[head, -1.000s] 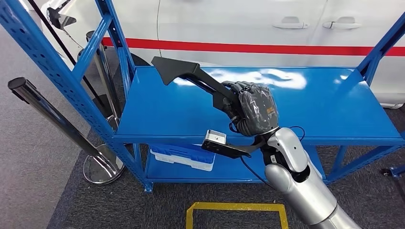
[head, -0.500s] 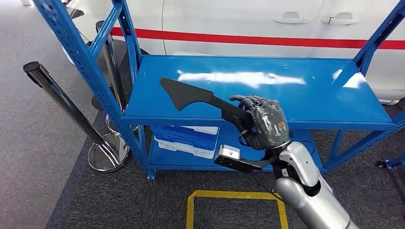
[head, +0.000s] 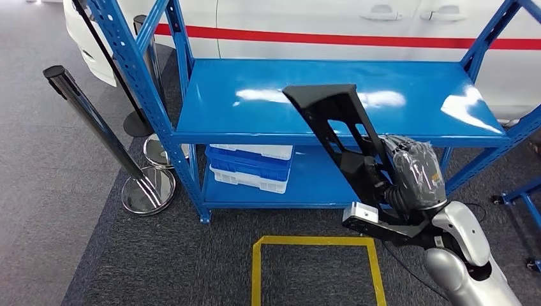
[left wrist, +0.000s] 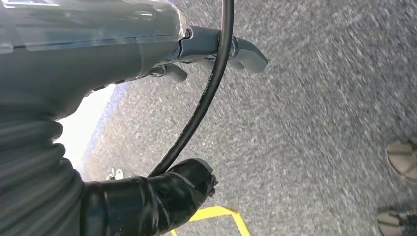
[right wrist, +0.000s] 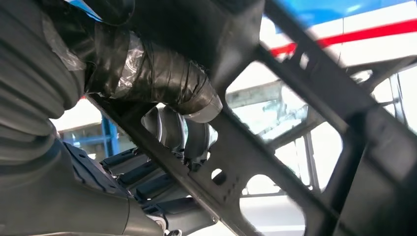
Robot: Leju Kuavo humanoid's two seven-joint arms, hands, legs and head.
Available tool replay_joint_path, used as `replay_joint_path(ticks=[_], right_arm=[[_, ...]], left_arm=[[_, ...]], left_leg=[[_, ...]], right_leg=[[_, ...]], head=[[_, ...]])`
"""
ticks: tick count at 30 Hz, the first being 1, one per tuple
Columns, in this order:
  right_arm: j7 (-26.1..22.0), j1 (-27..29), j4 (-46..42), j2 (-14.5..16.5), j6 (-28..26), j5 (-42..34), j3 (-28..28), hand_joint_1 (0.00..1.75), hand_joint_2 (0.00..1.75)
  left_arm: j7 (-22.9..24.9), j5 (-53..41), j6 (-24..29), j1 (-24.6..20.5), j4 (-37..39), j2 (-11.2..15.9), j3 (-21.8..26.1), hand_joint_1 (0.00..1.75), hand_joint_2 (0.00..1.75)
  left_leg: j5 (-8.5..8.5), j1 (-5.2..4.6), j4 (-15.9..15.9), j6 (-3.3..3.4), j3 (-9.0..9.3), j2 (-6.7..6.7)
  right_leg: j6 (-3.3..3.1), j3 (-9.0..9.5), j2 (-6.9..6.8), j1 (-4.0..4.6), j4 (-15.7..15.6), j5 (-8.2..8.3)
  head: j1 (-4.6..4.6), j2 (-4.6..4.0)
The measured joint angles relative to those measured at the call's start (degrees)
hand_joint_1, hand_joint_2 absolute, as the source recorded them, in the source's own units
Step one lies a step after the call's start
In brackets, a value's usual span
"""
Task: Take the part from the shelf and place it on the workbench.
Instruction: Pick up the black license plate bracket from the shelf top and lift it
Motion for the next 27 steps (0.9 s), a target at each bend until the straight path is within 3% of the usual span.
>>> replay_joint_path(ticks=[2,3,5,6,7,8,9,10,11,13,15,17,18,21,22,23,24,25,26,27], right_arm=[[0.00,0.09,-0.11,-0.21,0.05,0.00,-0.17,1.75,1.75],[0.01,0.17,-0.18,-0.22,0.08,0.00,-0.19,1.75,1.75],[0.02,0.43,-0.27,-0.25,0.14,0.01,-0.20,1.75,1.75],[0.02,0.56,-0.31,-0.25,0.15,0.02,-0.21,1.75,1.75],[0.02,0.68,-0.32,-0.26,0.15,0.02,-0.21,1.75,1.75],[0.01,0.74,-0.32,-0.26,0.15,0.02,-0.21,1.75,1.75],[0.01,0.78,-0.32,-0.26,0.15,0.02,-0.21,1.75,1.75],[0.01,0.83,-0.32,-0.26,0.15,0.02,-0.22,1.75,1.75],[0.01,0.86,-0.36,-0.28,0.14,0.02,-0.24,1.75,1.75],[0.01,0.92,-0.52,-0.36,0.12,0.02,-0.38,1.75,1.75],[0.00,0.93,-0.66,-0.41,0.12,0.02,-0.51,1.75,1.75],[-0.05,0.99,-0.71,-0.47,0.26,-0.01,-0.54,1.75,1.75],[-0.11,1.03,-0.73,-0.55,0.43,-0.04,-0.55,1.75,1.75],[-0.53,1.25,-0.72,-0.78,0.90,-0.11,-0.58,1.75,1.75],[-0.69,1.47,-0.71,-0.80,0.92,-0.07,-0.59,1.75,1.75],[-0.82,1.79,-0.70,-0.80,0.89,0.02,-0.59,1.75,1.75],[-0.94,2.19,-0.69,-0.81,0.84,0.19,-0.59,1.75,1.75],[-1.04,2.62,-0.69,-0.81,0.75,0.46,-0.62,1.75,1.75],[-1.16,3.06,-0.69,-0.82,0.64,0.76,-0.69,1.75,1.75],[-1.33,3.48,-0.70,-0.83,0.49,1.12,-0.82,1.75,1.75]], left_arm=[[0.00,0.00,-0.03,0.11,-0.23,-0.07,0.00,0.00,1.75],[0.00,0.00,-0.03,0.16,-0.33,-0.10,0.00,0.00,1.75],[0.01,0.00,-0.05,0.23,-0.43,-0.12,-0.01,0.00,1.75],[0.01,0.00,-0.06,0.24,-0.45,-0.13,-0.01,0.00,1.75],[0.01,0.00,-0.07,0.24,-0.46,-0.14,-0.01,0.00,1.75],[0.00,0.00,-0.08,0.23,-0.51,-0.14,-0.01,0.00,1.75],[0.00,0.00,-0.08,0.21,-0.59,-0.14,-0.01,0.00,1.75],[0.00,0.00,-0.08,0.19,-0.68,-0.14,-0.01,0.00,1.75],[0.00,0.00,-0.08,0.15,-0.78,-0.14,-0.01,0.00,1.75],[0.00,0.00,-0.08,0.12,-0.92,-0.14,-0.01,0.00,1.75],[0.00,0.00,-0.07,0.13,-1.05,-0.15,-0.03,0.00,1.75],[0.07,0.00,-0.26,0.14,-1.14,-0.20,-0.06,0.00,1.75],[0.17,0.00,-0.45,0.14,-1.21,-0.21,-0.06,0.00,1.75],[0.80,0.00,-1.09,0.14,-1.56,-0.27,-0.08,0.00,1.75],[1.05,0.00,-1.26,0.16,-1.65,-0.31,-0.14,0.00,1.75],[1.30,0.00,-1.41,0.18,-1.69,-0.34,-0.23,0.00,1.75],[1.51,0.00,-1.52,0.23,-1.72,-0.38,-0.38,0.00,1.75],[1.68,0.00,-1.58,0.28,-1.74,-0.39,-0.57,0.00,1.75],[1.80,0.00,-1.61,0.31,-1.74,-0.41,-0.78,0.00,1.75],[1.88,0.00,-1.61,0.35,-1.75,-0.46,-1.03,0.00,1.75]], left_leg=[[-0.36,0.09,0.28,-0.63,-0.48,-0.14],[-2.13,0.13,1.44,-0.92,-1.01,-0.24],[-8.20,0.44,6.99,-1.50,-2.52,-0.38],[-10.74,0.64,10.70,-1.80,-3.17,-0.39],[-11.91,0.83,13.96,-2.07,-3.46,-0.38],[-11.55,0.99,15.91,-2.29,-3.11,-0.38],[-10.10,1.12,15.91,-2.43,-1.80,-0.37],[-8.46,1.22,13.89,-2.49,0.51,-0.37],[-7.91,1.29,10.15,-2.46,3.61,-0.40],[-9.12,1.13,2.33,-2.14,9.06,-0.53],[-10.15,0.82,-0.66,-1.54,10.52,-0.68],[-8.94,0.86,-0.83,-0.54,9.58,-0.55],[-8.14,0.90,-0.98,0.01,8.95,-0.41],[-5.72,0.85,-1.09,0.90,6.37,-0.05],[-4.94,0.77,-1.00,0.95,5.32,0.00],[-4.23,0.69,-0.86,0.94,4.25,0.03],[-3.54,0.64,-0.64,0.88,3.13,0.03],[-2.93,0.61,-0.38,0.77,2.07,0.02],[-2.36,0.60,-0.11,0.64,1.17,-0.01],[-1.82,0.53,0.15,0.43,0.41,-0.07]], right_leg=[[-0.88,-0.94,-0.28,-0.27,-0.50,1.38],[-1.36,-1.65,-0.42,-0.49,-0.76,2.21],[-1.89,-3.40,-0.56,-0.67,-0.86,3.82],[-1.89,-4.40,-0.57,-0.67,-0.69,4.57],[-1.79,-5.49,-0.58,-0.68,-0.41,5.30],[-1.65,-6.63,-0.60,-0.71,-0.03,5.97],[-1.46,-7.82,-0.63,-0.76,0.45,6.55],[-1.23,-9.00,-0.64,-0.83,1.01,7.05],[-0.97,-10.02,-0.65,-0.88,1.64,7.47],[-0.32,-11.31,-0.66,-0.89,2.66,8.19],[0.40,-11.69,-0.69,-0.90,2.88,9.05],[1.22,-12.08,-0.58,-1.11,2.88,9.14],[1.56,-12.52,-0.47,-1.22,3.56,7.83],[2.28,-14.58,-0.24,-1.37,11.61,-0.70],[2.42,-14.98,-0.22,-1.40,15.09,-2.47],[2.48,-14.87,-0.20,-1.41,17.52,-2.79],[2.43,-13.87,-0.17,-1.40,18.30,-1.79],[2.27,-11.87,-0.13,-1.38,17.09,-0.15],[1.99,-8.95,-0.09,-1.30,14.08,1.15],[1.61,-5.46,-0.06,-1.11,9.74,1.34]], head=[[0.07,0.00],[0.05,0.00],[-0.01,0.00],[-0.02,0.00],[-0.02,0.00],[-0.02,0.00],[-0.02,0.00],[-0.03,0.00],[-0.03,0.00],[-0.03,0.00],[0.00,0.00],[-0.02,0.00],[-0.04,0.00],[-0.02,0.00],[-0.02,0.00],[-0.03,0.00],[-0.04,0.00],[-0.04,0.00],[-0.04,0.00],[-0.04,0.00]])
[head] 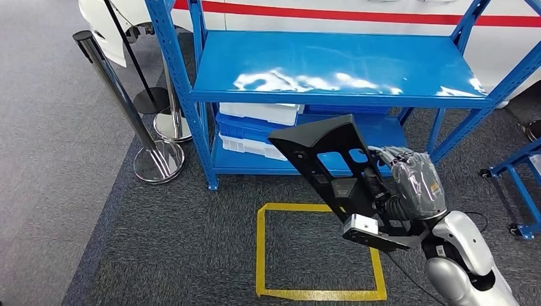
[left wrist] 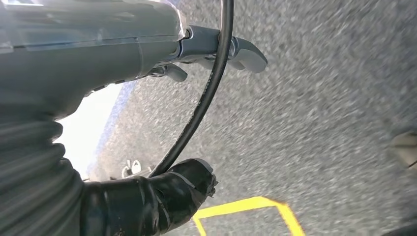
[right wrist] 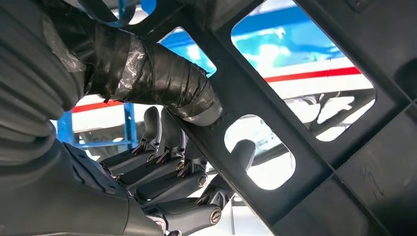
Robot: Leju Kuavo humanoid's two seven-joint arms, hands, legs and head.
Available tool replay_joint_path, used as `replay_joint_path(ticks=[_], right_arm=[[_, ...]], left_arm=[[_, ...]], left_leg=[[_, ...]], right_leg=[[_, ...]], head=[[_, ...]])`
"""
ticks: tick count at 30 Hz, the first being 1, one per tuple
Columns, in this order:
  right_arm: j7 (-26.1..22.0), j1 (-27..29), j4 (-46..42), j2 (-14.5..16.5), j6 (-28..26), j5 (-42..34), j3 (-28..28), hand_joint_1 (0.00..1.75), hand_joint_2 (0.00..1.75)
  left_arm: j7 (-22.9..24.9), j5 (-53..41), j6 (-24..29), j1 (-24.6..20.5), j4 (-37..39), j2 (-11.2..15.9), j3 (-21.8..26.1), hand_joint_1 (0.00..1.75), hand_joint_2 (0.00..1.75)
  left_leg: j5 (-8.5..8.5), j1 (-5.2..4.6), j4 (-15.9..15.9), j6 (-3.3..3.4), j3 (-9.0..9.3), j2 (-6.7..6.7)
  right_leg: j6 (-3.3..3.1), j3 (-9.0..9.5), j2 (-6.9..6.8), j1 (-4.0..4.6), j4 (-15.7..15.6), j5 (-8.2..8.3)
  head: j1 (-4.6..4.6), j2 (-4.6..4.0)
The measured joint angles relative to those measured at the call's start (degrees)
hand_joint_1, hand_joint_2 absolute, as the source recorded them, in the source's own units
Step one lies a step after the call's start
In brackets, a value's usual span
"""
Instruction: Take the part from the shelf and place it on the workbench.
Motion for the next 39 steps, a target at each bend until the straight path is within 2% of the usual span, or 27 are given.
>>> replay_joint_path(ticks=[1,2,3,5,6,7,8,9,10,11,12,15,19,20,22,24,25,26,27,28,29,30,33,34,35,36,39], right_arm=[[-0.22,0.46,-0.02,-0.01,-0.26,0.36,-0.20,1.75,1.75],[-0.43,0.97,-0.03,-0.02,-0.59,0.66,-0.45,1.75,1.75],[-0.60,1.41,-0.05,-0.05,-0.93,0.91,-0.68,1.75,1.75],[-0.73,2.14,-0.04,-0.10,-1.42,1.19,-0.96,1.75,1.75],[-0.73,2.34,-0.04,-0.13,-1.49,1.27,-0.98,1.75,1.75],[-0.73,2.56,-0.03,-0.13,-1.52,1.34,-0.99,1.75,1.75],[-0.74,2.79,-0.03,-0.13,-1.55,1.40,-1.00,1.75,1.75],[-0.74,3.00,-0.03,-0.13,-1.56,1.44,-1.00,1.75,1.75],[-0.74,3.19,-0.03,-0.13,-1.58,1.51,-1.01,1.75,1.75],[-0.74,3.39,-0.03,-0.13,-1.58,1.60,-1.01,1.75,1.75],[-0.74,3.62,-0.04,-0.13,-1.60,1.69,-1.03,1.75,1.75],[-0.74,4.24,-0.05,-0.13,-1.66,1.87,-1.14,1.75,1.75],[-0.74,4.33,-0.05,-0.13,-1.67,1.89,-1.18,1.75,1.75],[-0.74,4.39,-0.06,-0.13,-1.67,1.91,-1.20,1.75,1.75],[-0.74,4.69,-0.11,-0.13,-1.70,2.01,-1.33,1.75,1.75],[-0.74,5.52,-0.37,-0.13,-2.08,2.31,-1.77,1.75,1.75],[-0.74,6.20,-0.59,-0.13,-2.46,2.53,-2.15,1.75,1.75],[-0.74,6.96,-0.81,-0.13,-2.87,2.75,-2.56,1.75,1.75],[-0.74,7.62,-0.96,-0.13,-3.20,2.90,-2.85,1.75,1.75],[-0.74,8.10,-1.04,-0.13,-3.36,2.96,-3.05,1.75,1.75],[-0.74,8.36,-1.04,-0.13,-3.39,2.97,-3.09,1.75,1.75],[-0.74,8.50,-1.04,-0.13,-3.40,2.97,-3.12,1.75,1.75],[-0.74,8.58,-1.09,-0.13,-3.46,2.97,-3.36,1.75,1.75],[-0.74,8.60,-1.13,-0.12,-3.50,2.97,-3.44,1.75,1.75],[-0.74,8.68,-1.16,-0.10,-3.55,2.98,-3.50,1.75,1.75],[-0.74,8.78,-1.19,-0.09,-3.58,3.01,-3.54,1.75,1.75],[-0.74,8.98,-1.20,-0.05,-4.42,4.64,-3.67,1.75,1.75]], left_arm=[[0.03,0.00,0.04,0.03,0.00,-0.05,-0.22,0.00,1.75],[0.03,0.00,0.10,0.07,0.00,-0.11,-0.39,0.00,1.75],[0.02,0.00,0.19,0.12,0.00,-0.16,-0.54,0.00,1.75],[0.00,0.00,0.35,0.25,0.00,-0.16,-0.75,0.00,1.75],[0.00,0.00,0.44,0.30,-0.01,-0.16,-0.84,0.00,1.75],[0.00,0.00,0.49,0.37,-0.01,-0.16,-0.92,0.00,1.75],[0.01,0.00,0.52,0.40,-0.01,-0.15,-1.02,0.00,1.75],[0.01,0.00,0.55,0.48,-0.01,-0.15,-1.13,0.00,1.75],[0.00,0.00,0.56,0.52,-0.01,-0.15,-1.26,0.00,1.75],[-0.04,0.00,0.57,0.55,-0.01,-0.15,-1.40,0.00,1.75],[-0.09,0.00,0.62,0.57,-0.01,-0.15,-1.55,0.00,1.75],[-0.19,0.00,0.73,0.56,-0.02,-0.15,-1.91,0.00,1.75],[-0.20,0.00,0.73,0.56,-0.02,-0.15,-1.94,0.00,1.75],[-0.20,0.00,0.73,0.56,-0.02,-0.15,-1.97,0.00,1.75],[-0.30,0.00,0.74,0.57,-0.02,-0.14,-2.16,0.00,1.75],[-1.11,0.00,0.83,0.61,-0.12,-0.05,-2.37,0.00,1.75],[-1.67,0.00,0.90,0.66,-0.20,-0.05,-2.40,0.00,1.75],[-2.21,0.00,0.96,0.70,-0.27,-0.05,-2.42,0.00,1.75],[-2.52,0.00,0.98,0.73,-0.31,-0.09,-2.41,0.00,1.75],[-2.59,0.00,1.01,0.75,-0.33,-0.14,-2.41,0.00,1.75],[-2.60,0.00,1.01,0.76,-0.33,-0.16,-2.41,0.00,1.75],[-2.60,0.00,1.01,0.79,-0.33,-0.19,-2.41,0.00,1.75],[-2.61,0.00,0.99,0.82,-0.34,-0.25,-2.41,0.00,1.75],[-2.62,0.00,0.99,0.81,-0.34,-0.25,-2.41,0.00,1.75],[-2.64,0.00,0.99,0.79,-0.36,-0.24,-2.41,0.00,1.75],[-2.65,0.00,0.99,0.78,-0.38,-0.24,-2.42,0.00,1.75],[-2.70,0.00,0.87,0.81,-0.48,-0.25,-2.43,0.00,1.75]], left_leg=[[0.51,-0.05,0.13,-0.26,-0.44,-0.04],[1.08,-0.06,0.07,-0.57,-0.60,-0.07],[1.69,-0.05,-0.13,-0.93,-0.65,-0.08],[2.66,0.01,-0.59,-1.63,-0.76,-0.11],[1.83,0.04,-0.14,-1.91,-1.16,-0.17],[-0.30,0.07,1.31,-2.18,-1.78,-0.25],[-3.44,0.21,3.86,-2.41,-2.51,-0.30],[-6.84,0.28,7.23,-2.65,-3.25,-0.33],[-9.31,0.36,10.89,-2.89,-3.77,-0.33],[-10.20,0.41,13.85,-3.07,-3.84,-0.32],[-9.55,0.43,15.31,-3.17,-3.12,-0.32],[-5.61,0.43,13.05,-3.09,0.88,-0.33],[-5.17,0.43,12.01,-3.03,1.76,-0.33],[-5.03,0.43,11.18,-2.96,2.43,-0.34],[-5.45,0.29,6.77,-2.51,5.89,-0.37],[-7.17,0.01,0.27,-1.73,10.14,-0.36],[-7.20,0.07,-1.59,-1.09,10.65,-0.20],[-6.92,0.12,-3.12,-0.49,10.71,0.00],[-5.99,0.20,-3.19,0.00,9.88,0.18],[-5.18,0.37,-3.28,0.27,9.18,0.36],[-4.86,0.40,-3.09,0.16,8.70,0.38],[-4.67,0.46,-2.83,0.02,8.34,0.36],[-4.72,0.55,-1.63,-0.67,7.37,0.27],[-4.77,0.45,-1.27,-1.01,7.01,0.24],[-4.88,0.27,-0.90,-1.16,6.68,0.22],[-4.87,0.11,-0.65,-0.93,6.43,0.19],[-4.57,0.06,-0.70,0.36,6.26,0.17]], right_leg=[[-0.39,3.05,0.01,0.18,-4.25,-0.61],[-0.81,5.01,0.02,0.41,-7.42,-1.37],[-1.17,5.87,0.03,0.63,-9.28,-1.94],[-1.96,5.25,-0.11,0.59,-10.01,-0.95],[-2.45,4.66,-0.22,0.45,-10.18,-0.22],[-2.94,3.90,-0.33,0.26,-10.36,0.63],[-3.30,3.02,-0.43,0.11,-10.44,1.46],[-3.54,2.06,-0.41,0.15,-10.38,2.24],[-3.58,1.13,-0.42,0.16,-10.26,2.98],[-3.53,0.14,-0.43,0.18,-10.05,3.68],[-3.43,-0.99,-0.46,0.19,-9.72,4.36],[-3.13,-3.44,-0.52,0.19,-8.80,5.57],[-3.09,-3.71,-0.52,0.19,-8.68,5.68],[-3.06,-3.88,-0.52,0.20,-8.64,5.72],[-2.89,-4.48,-0.49,0.21,-8.29,5.96],[-2.26,-5.15,-0.56,0.23,-7.85,6.67],[-1.68,-6.02,-0.42,0.15,-6.07,5.54],[-1.00,-7.45,-0.28,0.02,-2.51,3.44],[-0.39,-8.92,-0.11,-0.19,1.68,0.97],[0.02,-10.24,0.08,-0.37,5.96,-1.69],[0.23,-10.38,0.07,-0.54,7.89,-2.48],[0.35,-9.01,0.07,-0.70,6.67,-1.71],[0.44,-1.90,0.09,-0.93,-4.28,2.01],[0.27,-0.78,0.12,-0.84,-6.47,2.33],[0.08,-0.51,0.14,-0.79,-7.38,2.19],[-0.14,-0.64,0.17,-0.72,-7.54,2.26],[-0.48,-0.86,0.23,-0.69,-7.55,2.48]], head=[[-0.03,0.00],[-0.02,0.00],[-0.04,0.00],[0.00,0.00],[-0.02,0.00],[-0.02,0.00],[-0.03,0.00],[-0.04,0.00],[-0.04,0.00],[-0.04,0.00],[-0.05,0.00],[-0.05,0.00],[-0.05,0.00],[-0.06,0.00],[-0.07,0.00],[-0.06,0.00],[-0.03,0.00],[0.00,0.00],[0.03,0.00],[0.07,0.00],[0.06,0.00],[0.06,0.00],[0.06,0.00],[0.04,0.00],[0.03,0.00],[0.02,0.00],[0.01,0.00]])
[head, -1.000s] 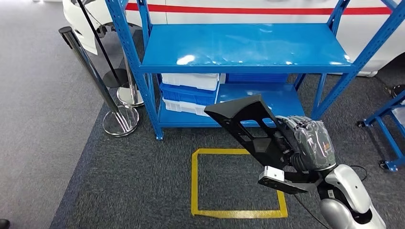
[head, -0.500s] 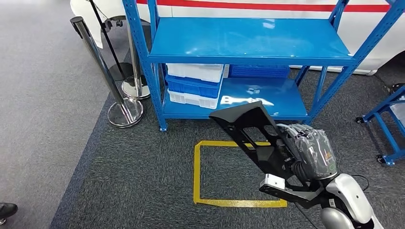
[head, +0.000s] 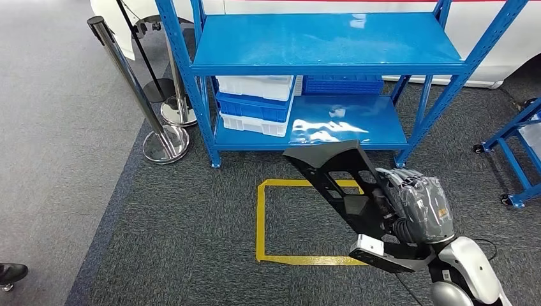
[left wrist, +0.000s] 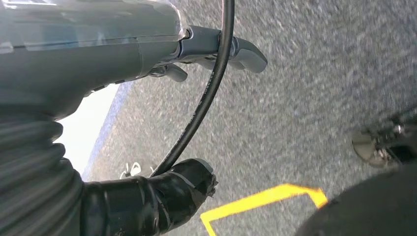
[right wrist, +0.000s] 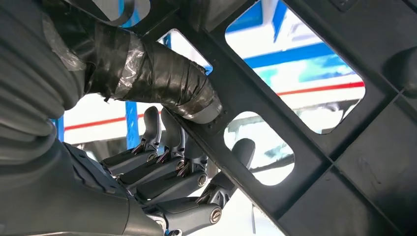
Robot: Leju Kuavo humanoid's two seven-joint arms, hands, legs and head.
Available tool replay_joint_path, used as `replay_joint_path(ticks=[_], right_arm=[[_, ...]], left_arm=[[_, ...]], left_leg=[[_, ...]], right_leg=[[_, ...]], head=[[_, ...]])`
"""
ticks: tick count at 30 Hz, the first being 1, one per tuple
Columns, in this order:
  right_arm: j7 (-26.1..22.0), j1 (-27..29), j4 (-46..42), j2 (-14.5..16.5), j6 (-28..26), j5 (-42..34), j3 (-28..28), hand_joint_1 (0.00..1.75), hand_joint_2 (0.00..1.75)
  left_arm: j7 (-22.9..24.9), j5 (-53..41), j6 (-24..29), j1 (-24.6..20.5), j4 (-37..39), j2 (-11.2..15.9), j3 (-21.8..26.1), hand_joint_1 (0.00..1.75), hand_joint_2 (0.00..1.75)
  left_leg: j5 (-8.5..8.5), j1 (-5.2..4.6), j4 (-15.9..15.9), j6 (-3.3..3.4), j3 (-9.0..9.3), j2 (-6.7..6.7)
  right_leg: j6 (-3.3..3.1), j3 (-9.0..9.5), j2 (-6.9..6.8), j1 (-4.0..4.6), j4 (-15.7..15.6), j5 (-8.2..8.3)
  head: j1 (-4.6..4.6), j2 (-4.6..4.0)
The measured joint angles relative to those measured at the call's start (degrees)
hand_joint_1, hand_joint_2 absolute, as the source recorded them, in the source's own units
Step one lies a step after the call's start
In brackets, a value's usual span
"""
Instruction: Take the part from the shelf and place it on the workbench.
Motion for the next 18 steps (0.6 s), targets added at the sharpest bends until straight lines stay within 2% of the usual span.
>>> replay_joint_path(ticks=[3,6,10,12,14,15,17,18], right_arm=[[0.04,0.21,-0.06,0.08,-2.24,3.39,-0.21,1.75,1.75],[0.17,0.54,-0.27,0.22,-3.64,5.00,-0.28,1.75,1.75],[0.56,0.97,-0.35,0.28,-4.34,5.37,-0.29,1.75,1.75],[0.86,1.06,-0.36,0.28,-4.37,5.34,-0.29,1.75,1.75],[1.09,1.13,-0.36,0.30,-4.32,5.22,-0.29,1.75,1.75],[1.16,1.14,-0.37,0.34,-4.30,5.13,-0.29,1.75,1.75],[1.28,1.19,-0.46,0.48,-4.21,4.97,-0.29,1.75,1.75],[1.33,1.21,-0.58,0.55,-4.14,4.92,-0.30,1.75,1.75]], left_arm=[[-0.04,0.00,-0.20,0.03,-0.24,-0.13,0.00,0.00,1.75],[-0.05,0.00,-0.25,0.06,-0.44,-0.35,-0.01,0.00,1.75],[-0.05,0.00,-0.27,0.06,-0.66,-0.60,0.00,0.00,1.75],[-0.05,0.00,-0.30,0.07,-0.78,-0.67,0.01,0.00,1.75],[-0.04,0.00,-0.33,0.09,-0.91,-0.73,0.02,0.00,1.75],[-0.05,0.00,-0.33,0.10,-0.96,-0.75,0.02,0.00,1.75],[-0.05,0.00,-0.34,0.08,-1.16,-0.78,0.02,0.00,1.75],[-0.05,0.00,-0.34,0.07,-1.27,-0.87,0.02,0.00,1.75]], left_leg=[[0.33,0.16,-0.25,-0.06,-0.01,-0.03],[0.56,0.31,-0.47,-0.56,-0.05,-0.04],[0.70,0.51,-0.59,-1.92,-0.21,-0.04],[0.72,0.56,-0.59,-2.39,-0.28,-0.04],[0.68,0.50,-0.45,-2.41,-0.43,-0.04],[0.67,0.40,-0.30,-2.21,-0.58,-0.04],[0.87,0.19,-0.37,-1.49,-0.70,-0.01],[1.35,0.38,-1.13,-1.12,-0.37,0.08]], right_leg=[[-0.41,-0.09,-0.05,0.26,0.01,0.08],[-0.71,-0.19,-0.10,0.45,0.05,0.16],[-0.89,-0.39,-0.12,0.60,0.15,0.27],[-0.96,-0.46,-0.12,0.66,0.18,0.32],[-0.91,-0.46,-0.14,0.54,0.10,0.44],[-0.79,-0.46,-0.19,0.40,0.00,0.55],[-0.33,-0.38,-0.20,0.14,-0.49,0.96],[-0.11,-0.27,-0.17,0.19,-0.63,0.99]], head=[[0.00,0.00],[0.00,0.00],[0.01,0.00],[0.01,0.00],[0.01,0.00],[0.01,0.00],[0.00,0.00],[0.02,0.00]])
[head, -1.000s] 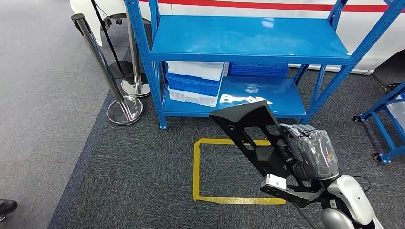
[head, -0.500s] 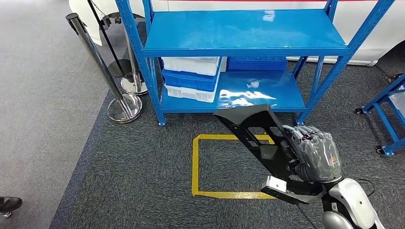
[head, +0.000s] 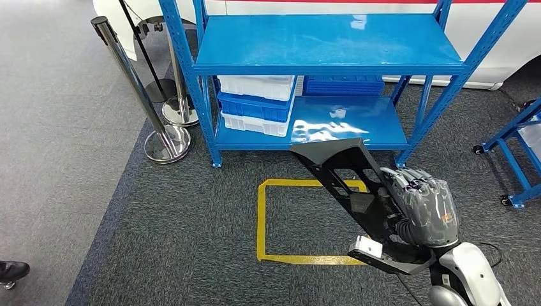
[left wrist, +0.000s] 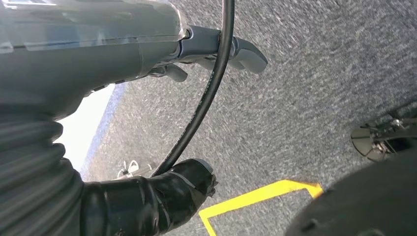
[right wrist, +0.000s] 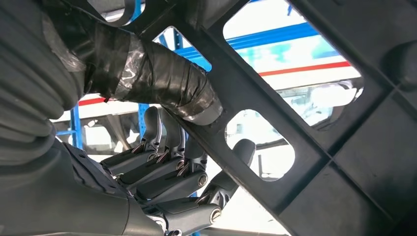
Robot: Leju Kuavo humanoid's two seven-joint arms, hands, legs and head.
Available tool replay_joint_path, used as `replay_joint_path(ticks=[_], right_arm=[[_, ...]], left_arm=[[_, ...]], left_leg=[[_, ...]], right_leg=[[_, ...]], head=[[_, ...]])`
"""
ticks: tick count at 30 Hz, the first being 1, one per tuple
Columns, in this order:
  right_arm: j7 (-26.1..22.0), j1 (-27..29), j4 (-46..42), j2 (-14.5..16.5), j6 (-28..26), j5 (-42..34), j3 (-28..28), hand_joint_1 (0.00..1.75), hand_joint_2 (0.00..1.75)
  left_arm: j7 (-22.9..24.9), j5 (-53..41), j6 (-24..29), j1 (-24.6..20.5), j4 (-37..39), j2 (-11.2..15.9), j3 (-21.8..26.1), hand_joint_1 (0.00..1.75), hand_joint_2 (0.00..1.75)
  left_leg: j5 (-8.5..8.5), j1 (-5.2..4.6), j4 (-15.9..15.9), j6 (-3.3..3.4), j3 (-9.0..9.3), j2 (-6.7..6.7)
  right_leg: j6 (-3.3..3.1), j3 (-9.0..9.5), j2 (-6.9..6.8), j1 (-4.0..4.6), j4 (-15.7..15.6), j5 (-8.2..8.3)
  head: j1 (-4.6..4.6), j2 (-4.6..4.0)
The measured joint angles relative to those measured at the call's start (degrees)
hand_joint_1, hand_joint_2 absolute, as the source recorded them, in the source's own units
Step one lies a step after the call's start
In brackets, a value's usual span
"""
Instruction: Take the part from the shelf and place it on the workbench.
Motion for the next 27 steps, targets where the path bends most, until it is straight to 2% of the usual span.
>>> replay_joint_path(ticks=[2,3,5,6,7,8,10,11,12,14,15,17,19,20,21,22,23,24,25,27], right_arm=[[0.10,-0.03,-0.22,0.11,0.17,0.06,-0.01,1.75,1.75],[0.17,-0.05,-0.26,0.19,0.29,0.17,-0.01,1.75,1.75],[0.35,0.11,-0.27,0.40,0.55,0.40,0.02,1.75,1.75],[0.46,0.24,-0.26,0.51,0.66,0.46,0.02,1.75,1.75],[0.58,0.35,-0.26,0.61,0.73,0.46,0.03,1.75,1.75],[0.70,0.38,-0.26,0.67,0.75,0.46,0.03,1.75,1.75],[0.87,0.35,-0.25,0.81,0.78,0.46,0.03,1.75,1.75],[0.91,0.30,-0.27,0.90,0.79,0.45,0.03,1.75,1.75],[0.96,0.29,-0.30,0.99,0.80,0.44,0.04,1.75,1.75],[1.06,0.31,-0.35,1.12,0.80,0.43,0.04,1.75,1.75],[1.13,0.36,-0.36,1.15,0.80,0.42,0.05,1.75,1.75],[1.21,0.35,-0.41,1.17,0.78,0.40,0.05,1.75,1.75],[1.24,0.33,-0.47,1.21,0.78,0.40,0.05,1.75,1.75],[1.25,0.34,-0.48,1.23,0.78,0.39,0.05,1.75,1.75],[1.25,0.36,-0.49,1.25,0.79,0.38,0.05,1.75,1.75],[1.25,0.37,-0.48,1.27,0.80,0.35,0.05,1.75,1.75],[1.25,0.37,-0.48,1.28,0.81,0.31,0.05,1.75,1.75],[1.25,0.36,-0.48,1.29,0.81,0.26,0.05,1.75,1.75],[1.25,0.34,-0.49,1.30,0.81,0.22,0.05,1.75,1.75],[1.25,0.26,-0.49,1.34,0.82,0.16,0.05,1.75,1.75]], left_arm=[[-0.02,0.00,-0.02,0.00,-0.14,-0.19,0.01,0.00,1.75],[-0.04,0.00,-0.03,0.01,-0.15,-0.27,0.01,0.00,1.75],[-0.08,0.00,-0.05,0.04,-0.15,-0.30,0.02,0.00,1.75],[-0.09,0.00,-0.07,0.05,-0.15,-0.33,0.02,0.00,1.75],[-0.09,0.00,-0.08,0.06,-0.15,-0.37,0.02,0.00,1.75],[-0.09,0.00,-0.10,0.07,-0.15,-0.43,0.02,0.00,1.75],[-0.09,0.00,-0.10,0.07,-0.19,-0.46,0.03,0.00,1.75],[-0.08,0.00,-0.09,0.09,-0.27,-0.49,0.04,0.00,1.75],[-0.08,0.00,-0.07,0.11,-0.36,-0.50,0.05,0.00,1.75],[-0.03,0.00,-0.05,0.12,-0.51,-0.56,0.05,0.00,1.75],[-0.02,0.00,-0.05,0.11,-0.54,-0.57,0.04,0.00,1.75],[-0.02,0.00,-0.06,0.15,-0.60,-0.59,0.03,0.00,1.75],[-0.07,0.00,-0.07,0.21,-0.63,-0.60,0.02,0.00,1.75],[-0.08,0.00,-0.07,0.23,-0.63,-0.60,0.02,0.00,1.75],[-0.09,0.00,-0.08,0.26,-0.63,-0.60,0.02,0.00,1.75],[-0.09,0.00,-0.08,0.29,-0.63,-0.60,0.02,0.00,1.75],[-0.09,0.00,-0.08,0.33,-0.63,-0.60,0.02,0.00,1.75],[-0.09,0.00,-0.08,0.37,-0.63,-0.60,0.02,0.00,1.75],[-0.09,0.00,-0.07,0.41,-0.63,-0.60,0.02,0.00,1.75],[-0.10,0.00,-0.04,0.50,-0.67,-0.56,0.02,0.00,1.75]], left_leg=[[1.10,0.46,-1.96,0.43,0.88,0.41],[1.50,0.70,-2.66,0.47,1.14,0.70],[1.62,0.71,-2.77,0.53,1.02,1.23],[1.52,0.76,-2.56,0.43,0.87,1.52],[1.36,0.88,-2.23,0.23,0.72,1.82],[1.12,1.07,-1.79,-0.07,0.57,2.12],[0.27,1.50,-0.36,-1.08,0.20,2.74],[-0.23,1.53,0.48,-1.69,0.02,3.02],[-0.63,1.46,1.13,-2.24,-0.11,3.26],[-0.91,1.29,1.57,-2.96,-0.07,3.84],[-1.06,1.41,1.59,-3.22,-0.09,3.94],[-2.89,1.72,3.46,-3.52,-0.79,2.68],[-6.95,1.66,9.76,-3.41,-3.47,0.61],[-8.85,1.50,13.73,-3.21,-5.25,0.11],[-10.06,1.33,16.99,-2.98,-6.73,-0.12],[-10.47,1.20,18.92,-2.74,-7.61,-0.20],[-9.91,1.06,19.01,-2.40,-7.63,-0.24],[-8.64,0.88,17.46,-1.99,-6.86,-0.38],[-6.77,0.65,14.34,-1.41,-5.31,-0.83],[-3.54,0.28,6.83,0.03,-1.78,-3.39]], right_leg=[[0.43,-0.54,0.16,0.09,1.37,-1.30],[0.61,-1.56,0.21,0.01,3.69,-2.86],[1.23,-4.81,0.27,-0.36,10.54,-6.35],[1.58,-6.01,0.25,-0.65,13.01,-7.08],[1.97,-6.36,0.18,-0.96,13.75,-6.78],[2.36,-5.63,-0.01,-1.24,12.33,-5.49],[3.12,-2.19,-1.29,-1.62,5.80,-2.18],[2.91,-0.97,-1.79,-1.56,3.31,-1.30],[2.40,-0.35,-2.08,-1.44,1.92,-0.99],[0.82,-0.82,-1.43,-1.13,2.17,-1.22],[0.23,-1.02,-0.98,-1.16,2.27,-1.14],[-0.72,-1.32,-0.11,-1.16,2.23,-0.84],[-1.42,-1.65,0.73,-0.92,2.16,-0.54],[-1.63,-1.85,1.20,-0.71,2.17,-0.42],[-1.81,-2.02,1.71,-0.48,2.19,-0.32],[-1.92,-2.14,2.17,-0.26,2.20,-0.25],[-1.99,-2.20,2.70,-0.06,2.21,-0.19],[-2.03,-2.20,3.24,0.13,2.21,-0.15],[-2.04,-2.16,3.85,0.32,2.21,-0.10],[-1.94,-2.18,5.14,0.58,2.24,0.06]], head=[[0.02,0.00],[0.04,0.00],[0.03,0.00],[0.03,0.00],[0.02,0.00],[0.02,0.00],[0.04,0.00],[0.07,0.00],[0.08,0.00],[0.09,0.00],[0.07,0.00],[0.07,0.00],[0.07,0.00],[0.06,0.00],[0.06,0.00],[0.06,0.00],[0.06,0.00],[0.06,0.00],[0.06,0.00],[0.09,0.00]])
